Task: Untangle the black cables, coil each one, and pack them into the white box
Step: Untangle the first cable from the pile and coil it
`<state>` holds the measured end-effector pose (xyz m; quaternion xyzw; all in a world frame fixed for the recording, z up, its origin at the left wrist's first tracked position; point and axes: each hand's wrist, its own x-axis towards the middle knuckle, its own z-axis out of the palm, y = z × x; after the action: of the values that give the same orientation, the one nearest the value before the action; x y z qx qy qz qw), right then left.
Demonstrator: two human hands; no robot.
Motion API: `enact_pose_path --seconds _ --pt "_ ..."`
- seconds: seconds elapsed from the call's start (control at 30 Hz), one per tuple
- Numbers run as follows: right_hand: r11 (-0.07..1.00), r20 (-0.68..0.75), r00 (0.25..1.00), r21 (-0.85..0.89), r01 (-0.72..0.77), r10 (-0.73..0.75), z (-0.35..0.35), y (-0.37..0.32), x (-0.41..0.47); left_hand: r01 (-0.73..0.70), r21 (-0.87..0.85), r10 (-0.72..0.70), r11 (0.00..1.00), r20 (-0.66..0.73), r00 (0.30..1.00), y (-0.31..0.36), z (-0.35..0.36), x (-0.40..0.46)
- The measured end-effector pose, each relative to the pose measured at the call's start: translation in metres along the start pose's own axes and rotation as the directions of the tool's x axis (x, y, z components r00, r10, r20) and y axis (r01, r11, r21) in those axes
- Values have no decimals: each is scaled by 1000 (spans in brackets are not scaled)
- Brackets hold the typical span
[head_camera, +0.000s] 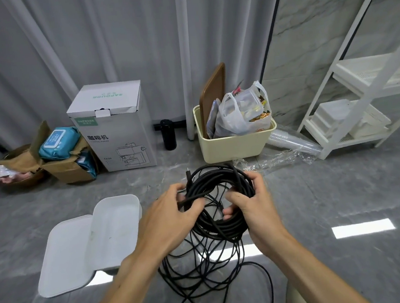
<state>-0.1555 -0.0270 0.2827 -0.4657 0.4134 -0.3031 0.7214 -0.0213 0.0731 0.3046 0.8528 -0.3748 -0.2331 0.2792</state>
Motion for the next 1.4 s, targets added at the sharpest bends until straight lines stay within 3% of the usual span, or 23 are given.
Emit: enact_pose_path --seconds 0.1,0.23,0.33,0.5,0.67,0.83,1.0,1.13,1.23,1.4 --pt "997 20 998 28 -67 66 2 4 -1 -60 -20 61 998 44 997 -1 1 0" --pt "986 68 984 -17 -166 166 -2 10 0 -46 68 42 997 67 997 -6 5 2" --pt "956 38 991 -269 -114 128 -7 12 2 -45 50 45 998 16 999 -8 9 4" --pt "687 95 984 -707 172 -148 -10 7 4 -117 86 113 989 54 992 -12 13 4" --pt "319 354 916 -860 398 -189 -11 5 4 -208 44 197 977 178 964 -8 20 0" --pt "334 372 914 -850 406 -165 -14 0 8 -191 67 180 979 144 973 -7 17 1" --pt "351 354 927 -858 375 -124 -13 4 7 -195 215 167 957 142 976 -11 6 6" --pt "186 432 893 -874 449 -126 -12 7 7 -181 183 148 966 180 972 -15 7 6" --pt "133 499 861 -850 509 -100 -13 7 8 -191 157 162 969 181 970 -16 9 7" --pt "214 487 865 -838 502 -123 -17 6 11 -236 59 218 970 220 951 -14 9 7"
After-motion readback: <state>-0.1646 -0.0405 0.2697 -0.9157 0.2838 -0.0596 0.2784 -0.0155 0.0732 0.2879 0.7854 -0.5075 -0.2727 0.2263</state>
